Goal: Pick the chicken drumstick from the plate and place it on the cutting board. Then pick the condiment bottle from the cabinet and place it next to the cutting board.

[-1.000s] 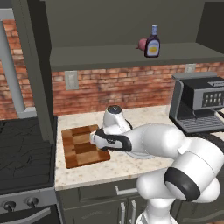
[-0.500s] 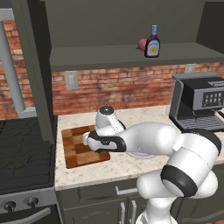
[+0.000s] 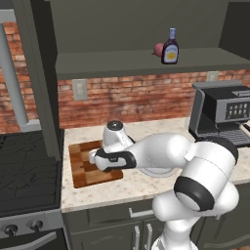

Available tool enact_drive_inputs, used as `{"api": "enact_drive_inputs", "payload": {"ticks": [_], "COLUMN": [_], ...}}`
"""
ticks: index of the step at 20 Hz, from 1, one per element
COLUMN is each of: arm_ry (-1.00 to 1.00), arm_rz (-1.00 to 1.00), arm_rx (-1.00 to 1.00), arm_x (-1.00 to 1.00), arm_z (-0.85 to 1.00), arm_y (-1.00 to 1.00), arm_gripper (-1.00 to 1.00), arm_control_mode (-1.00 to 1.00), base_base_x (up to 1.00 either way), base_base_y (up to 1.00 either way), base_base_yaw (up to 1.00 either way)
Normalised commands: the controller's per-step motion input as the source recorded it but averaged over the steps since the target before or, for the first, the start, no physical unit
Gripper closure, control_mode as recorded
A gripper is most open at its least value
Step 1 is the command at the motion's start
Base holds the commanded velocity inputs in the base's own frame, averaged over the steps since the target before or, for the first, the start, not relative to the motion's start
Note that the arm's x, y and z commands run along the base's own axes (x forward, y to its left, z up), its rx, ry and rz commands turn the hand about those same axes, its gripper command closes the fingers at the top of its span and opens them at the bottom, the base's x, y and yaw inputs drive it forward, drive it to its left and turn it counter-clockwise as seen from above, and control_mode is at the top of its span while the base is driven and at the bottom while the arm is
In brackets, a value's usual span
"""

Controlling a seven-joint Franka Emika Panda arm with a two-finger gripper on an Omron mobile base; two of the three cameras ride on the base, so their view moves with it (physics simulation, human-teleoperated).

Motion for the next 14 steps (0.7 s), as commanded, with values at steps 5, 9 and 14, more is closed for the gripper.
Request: {"api": "enact_drive_inputs", "payload": {"ticks": [5,9,14], "arm_ry": [0.00,0.00,0.00], "arm_rz": [0.00,0.00,0.00], "arm_rx": [0.00,0.00,0.00], "arm_x": [0.14,0.18,0.20], "arm_z": [-0.17,-0.17,-0.16], "arm_y": [0.14,0.14,0.10], "arm_gripper": [1.00,1.00,1.00], "arm_control_mode": [-1.00,-1.00,-1.00], "base_base_x": [0.00,0.00,0.00], "base_base_y": [0.00,0.00,0.00], "base_base_yaw": [0.00,0.00,0.00]}}
